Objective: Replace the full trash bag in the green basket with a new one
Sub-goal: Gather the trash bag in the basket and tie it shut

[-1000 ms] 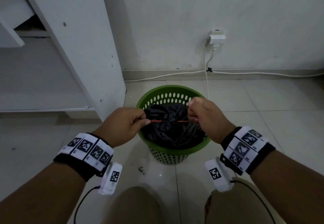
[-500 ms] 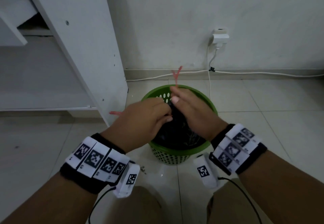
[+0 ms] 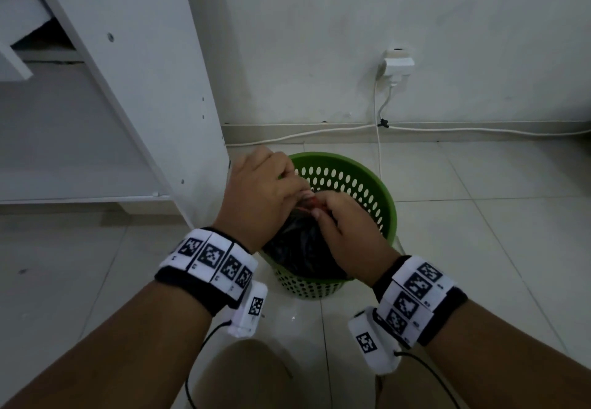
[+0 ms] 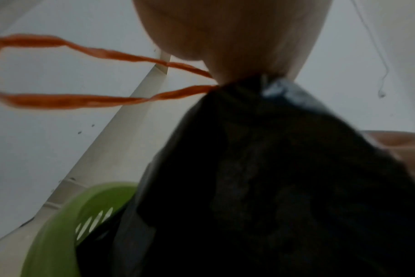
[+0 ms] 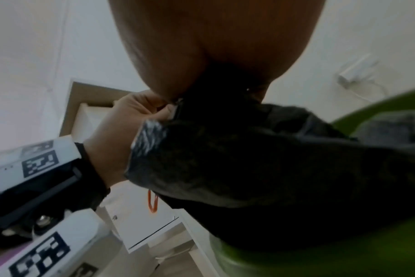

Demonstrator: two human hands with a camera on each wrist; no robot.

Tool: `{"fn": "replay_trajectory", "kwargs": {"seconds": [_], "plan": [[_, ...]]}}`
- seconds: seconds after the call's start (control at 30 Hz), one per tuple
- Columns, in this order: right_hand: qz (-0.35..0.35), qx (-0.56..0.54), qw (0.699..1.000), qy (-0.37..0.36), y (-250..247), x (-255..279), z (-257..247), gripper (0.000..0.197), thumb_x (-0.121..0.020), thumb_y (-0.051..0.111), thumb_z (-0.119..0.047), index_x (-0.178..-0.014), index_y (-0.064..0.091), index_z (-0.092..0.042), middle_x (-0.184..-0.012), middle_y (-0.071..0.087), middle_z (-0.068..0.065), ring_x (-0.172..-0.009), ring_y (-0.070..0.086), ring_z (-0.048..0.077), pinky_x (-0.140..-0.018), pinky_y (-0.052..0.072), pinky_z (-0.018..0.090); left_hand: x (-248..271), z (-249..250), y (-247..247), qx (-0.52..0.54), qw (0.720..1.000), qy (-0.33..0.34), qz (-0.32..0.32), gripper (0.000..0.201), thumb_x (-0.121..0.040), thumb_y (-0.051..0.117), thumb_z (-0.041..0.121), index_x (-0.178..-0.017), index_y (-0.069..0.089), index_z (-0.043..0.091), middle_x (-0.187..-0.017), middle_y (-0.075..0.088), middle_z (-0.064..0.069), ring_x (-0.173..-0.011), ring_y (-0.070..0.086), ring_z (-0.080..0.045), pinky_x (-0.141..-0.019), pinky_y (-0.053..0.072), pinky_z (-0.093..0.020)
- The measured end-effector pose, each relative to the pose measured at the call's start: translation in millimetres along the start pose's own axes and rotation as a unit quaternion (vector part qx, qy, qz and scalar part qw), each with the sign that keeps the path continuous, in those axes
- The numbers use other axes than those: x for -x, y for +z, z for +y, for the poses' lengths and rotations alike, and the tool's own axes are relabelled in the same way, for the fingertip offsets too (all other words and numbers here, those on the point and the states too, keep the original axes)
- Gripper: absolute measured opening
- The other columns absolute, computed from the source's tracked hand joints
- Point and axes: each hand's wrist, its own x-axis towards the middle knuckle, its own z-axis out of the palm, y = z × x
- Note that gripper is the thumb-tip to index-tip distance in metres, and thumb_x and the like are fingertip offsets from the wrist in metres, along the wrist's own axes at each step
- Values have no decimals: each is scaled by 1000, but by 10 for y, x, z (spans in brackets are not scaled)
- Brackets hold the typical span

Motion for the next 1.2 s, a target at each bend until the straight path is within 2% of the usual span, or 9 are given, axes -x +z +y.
{"fn": "replay_trajectory", "kwargs": {"seconds": [0.13, 0.23, 0.37, 0.53, 0.67, 0.8, 0.93, 1.03, 1.2], "plan": [[62, -82, 992, 79, 78, 57, 17, 19, -101, 47, -13, -118, 57, -13, -95, 61, -18, -87, 57, -13, -76, 41, 5, 28, 79, 178, 117, 986, -85, -82, 19, -90, 62, 24, -94, 80, 17, -80, 63, -5, -74, 59, -25, -62, 52, -42], [106, -113, 980, 127, 94, 24, 39, 20, -100, 47, -10, -118, 55, -12, -99, 54, -23, -92, 52, -20, -77, 39, -1, 108, 161, 220, 208, 953, -172, -140, 19, -94, 64, 21, -106, 79, 24, -94, 72, 2, -87, 64, -14, -82, 54, -38], [128, -119, 969, 175, 15, -106, 17, 18, -99, 46, -13, -108, 60, -18, -98, 60, -12, -92, 55, -5, -76, 40, 7, 281, 347, 120, 412, 852, -285, -156, 27, -101, 53, 27, -122, 70, 29, -114, 70, 12, -105, 60, 4, -92, 46, -18], [112, -148, 956, 229, 37, -227, 8, 22, -98, 49, -22, -97, 70, -16, -93, 68, -5, -89, 63, 8, -85, 53, 30, 412, 387, 236, 345, 885, -280, -141, 19, -96, 63, 28, -112, 73, 30, -96, 71, 15, -92, 62, 7, -76, 43, -7], [91, -93, 977, 170, 49, -176, 18, 25, -100, 48, -35, -97, 66, -18, -92, 66, -7, -88, 59, 3, -79, 47, 25, 320, 340, 281, 334, 862, -359, -127, 28, -98, 59, 29, -79, 72, 15, -72, 69, 5, -70, 63, -5, -64, 46, -20], [59, 14, 997, 50, 77, -1, 109, 49, -87, 55, -57, -122, 54, -23, -117, 54, -4, -107, 51, 9, -94, 43, 24, 215, 273, 294, 394, 788, -457, -120, 29, -97, 60, 32, -78, 74, 15, -79, 74, -7, -82, 70, -28, -83, 56, -48], [-5, -63, 997, 48, 130, 90, 198, 65, -85, 71, -38, -140, 41, -22, -130, 51, -13, -117, 48, -6, -100, 34, 6, 100, 245, 359, 437, 742, -483, -159, 29, -97, 59, 32, -91, 75, 10, -91, 76, -11, -90, 71, -27, -92, 54, -52], [27, -55, 995, 82, 136, 28, 223, 37, -90, 67, -30, -124, 54, -24, -104, 54, -27, -94, 49, -23, -80, 34, -5, 55, 258, 367, 422, 767, -453, -171, 31, -99, 54, 39, -92, 72, 15, -91, 73, -6, -90, 68, -22, -89, 54, -42], [56, -111, 978, 168, 55, -178, 226, 20, -95, 58, -37, -98, 68, -20, -87, 70, -8, -81, 64, -2, -70, 49, 16, 286, 197, 405, 372, 855, -350, -94, 39, -91, 64, 40, -125, 55, 23, -118, 59, 8, -111, 55, -4, -95, 44, -18]]}}
